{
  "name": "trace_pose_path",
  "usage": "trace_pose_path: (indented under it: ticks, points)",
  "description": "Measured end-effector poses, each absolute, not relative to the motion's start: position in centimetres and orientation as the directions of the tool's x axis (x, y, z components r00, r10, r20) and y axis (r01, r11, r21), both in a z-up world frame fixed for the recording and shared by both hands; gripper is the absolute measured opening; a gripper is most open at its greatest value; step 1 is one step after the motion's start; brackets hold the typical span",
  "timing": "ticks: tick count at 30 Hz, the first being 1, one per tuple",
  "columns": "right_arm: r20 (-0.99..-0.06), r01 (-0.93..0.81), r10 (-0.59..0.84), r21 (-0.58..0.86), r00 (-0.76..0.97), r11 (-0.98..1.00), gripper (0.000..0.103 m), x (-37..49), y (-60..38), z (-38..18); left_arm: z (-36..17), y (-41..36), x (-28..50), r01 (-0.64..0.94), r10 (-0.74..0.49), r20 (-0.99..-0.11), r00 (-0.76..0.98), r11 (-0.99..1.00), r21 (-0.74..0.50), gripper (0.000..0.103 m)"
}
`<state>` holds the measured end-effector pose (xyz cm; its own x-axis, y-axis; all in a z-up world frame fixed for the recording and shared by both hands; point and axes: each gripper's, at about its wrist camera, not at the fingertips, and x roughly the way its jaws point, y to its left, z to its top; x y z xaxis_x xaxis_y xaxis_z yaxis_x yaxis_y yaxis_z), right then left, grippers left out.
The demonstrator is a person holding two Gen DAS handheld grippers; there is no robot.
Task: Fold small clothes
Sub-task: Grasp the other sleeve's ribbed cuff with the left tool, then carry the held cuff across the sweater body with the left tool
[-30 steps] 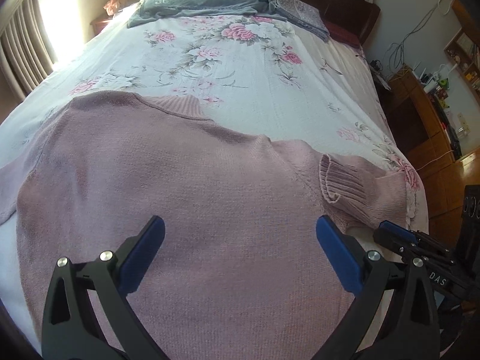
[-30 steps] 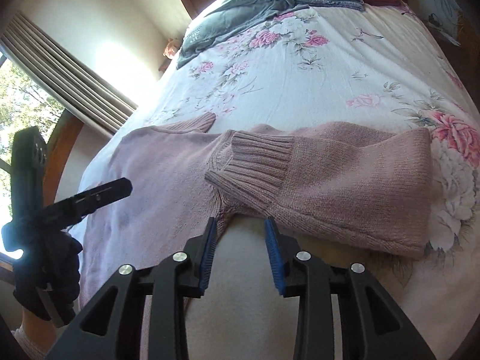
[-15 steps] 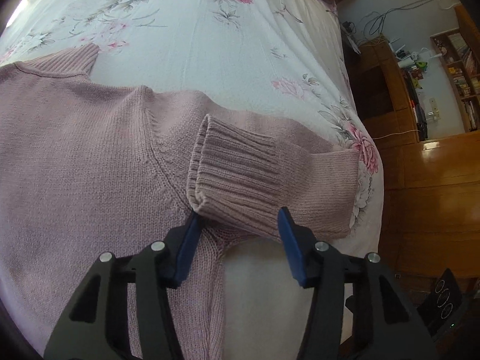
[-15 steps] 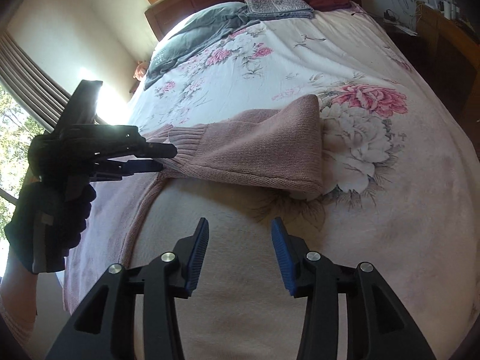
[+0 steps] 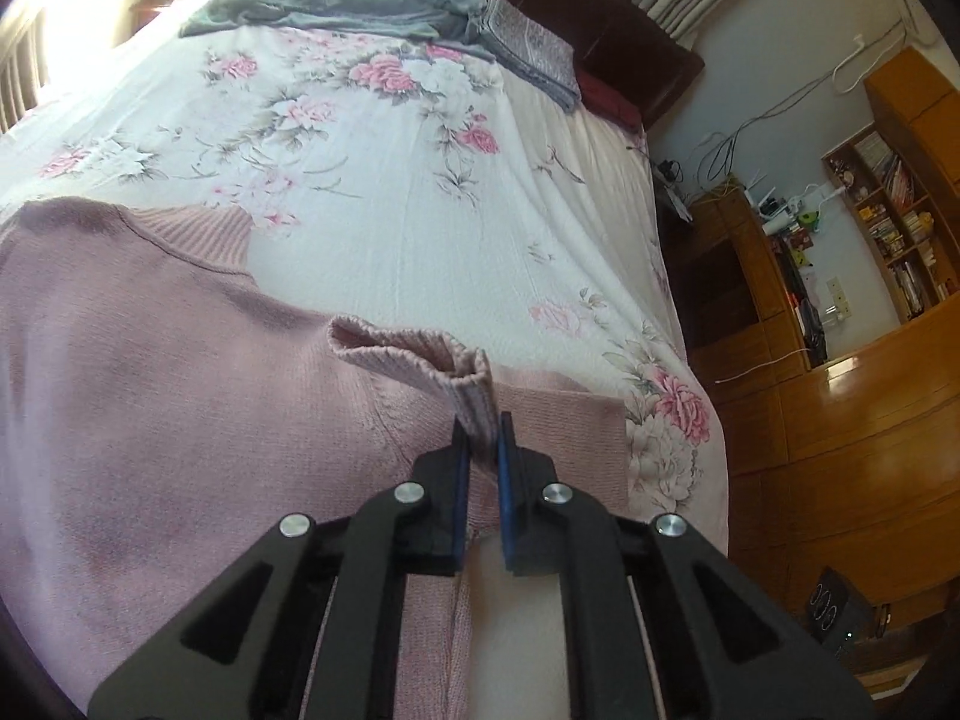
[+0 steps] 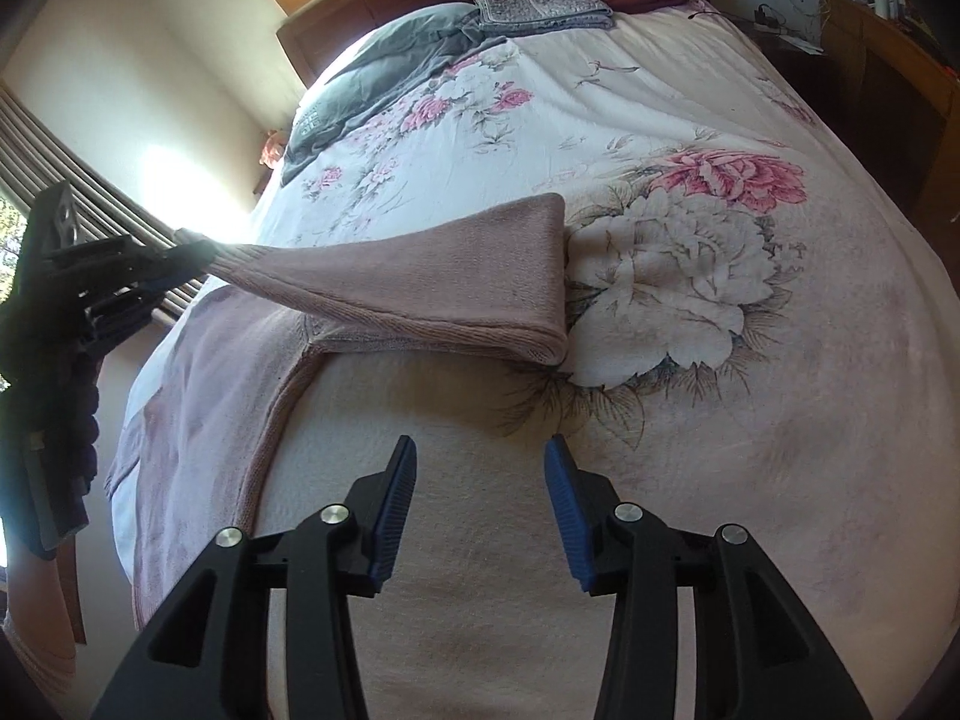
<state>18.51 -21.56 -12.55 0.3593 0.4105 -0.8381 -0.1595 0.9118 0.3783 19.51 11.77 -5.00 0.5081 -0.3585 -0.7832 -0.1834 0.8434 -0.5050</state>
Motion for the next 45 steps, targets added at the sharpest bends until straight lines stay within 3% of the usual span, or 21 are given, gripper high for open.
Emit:
trace_pose_path:
  ticks: [8, 21, 24, 30, 31, 33, 37, 42, 45]
  points:
    - [-0.819, -0.157, 0.464, 0.437, 0.338, 0.886, 0.045, 20.4, -19.1, -12.2, -2.8, 22.1, 17.3, -0.3, -0.196, -0.786, 0.586, 0.849, -0.435, 0.006]
    - [-0.83, -0.205, 0.493, 0.451, 0.262, 0.869, 0.052, 25.4, -10.8, -11.7, -5.1, 36.7, 15.0, -0.523, -0.008, -0.811, 0.586, 0.76, -0.386, 0.006]
    - [-0.831, -0.2, 0.51, 0.473, 0.222, 0.858, 0.053, 26.3, -8.6, -12.7, -6.5, 38.8, 15.0, -0.549, -0.008, -0.825, 0.566, 0.743, -0.383, 0.006]
    - [-0.787, -0.032, 0.602, 0.604, 0.134, 0.796, 0.053, 28.8, -7.4, -16.1, -9.8, 41.1, 14.4, -0.582, -0.027, -0.844, 0.536, 0.712, -0.393, 0.006]
    - [-0.787, -0.015, 0.606, 0.609, 0.117, 0.793, 0.05, 29.0, -7.3, -16.8, -10.4, 41.4, 14.1, -0.589, -0.03, -0.847, 0.53, 0.706, -0.394, 0.006]
    - [-0.824, 0.013, 0.563, 0.565, 0.07, 0.825, 0.03, 29.1, -7.0, -18.2, -11.6, 42.0, 13.9, -0.598, -0.039, -0.859, 0.511, 0.702, -0.387, 0.006]
    - [-0.837, 0.015, 0.544, 0.545, 0.06, 0.838, 0.03, 28.7, -6.9, -18.7, -14.0, 43.1, 13.6, -0.603, -0.085, -0.887, 0.455, 0.703, -0.377, 0.007]
    - [-0.89, -0.081, 0.433, 0.426, 0.143, 0.901, 0.043, 28.3, -5.6, -14.9, -11.5, 44.0, 12.1, -0.608, 0.008, -0.878, 0.479, 0.724, -0.325, 0.008]
    - [-0.876, -0.132, 0.427, 0.407, 0.225, 0.904, 0.048, 28.6, -4.4, -11.8, -8.7, 43.0, 12.4, -0.545, 0.032, -0.842, 0.539, 0.775, -0.319, 0.012]
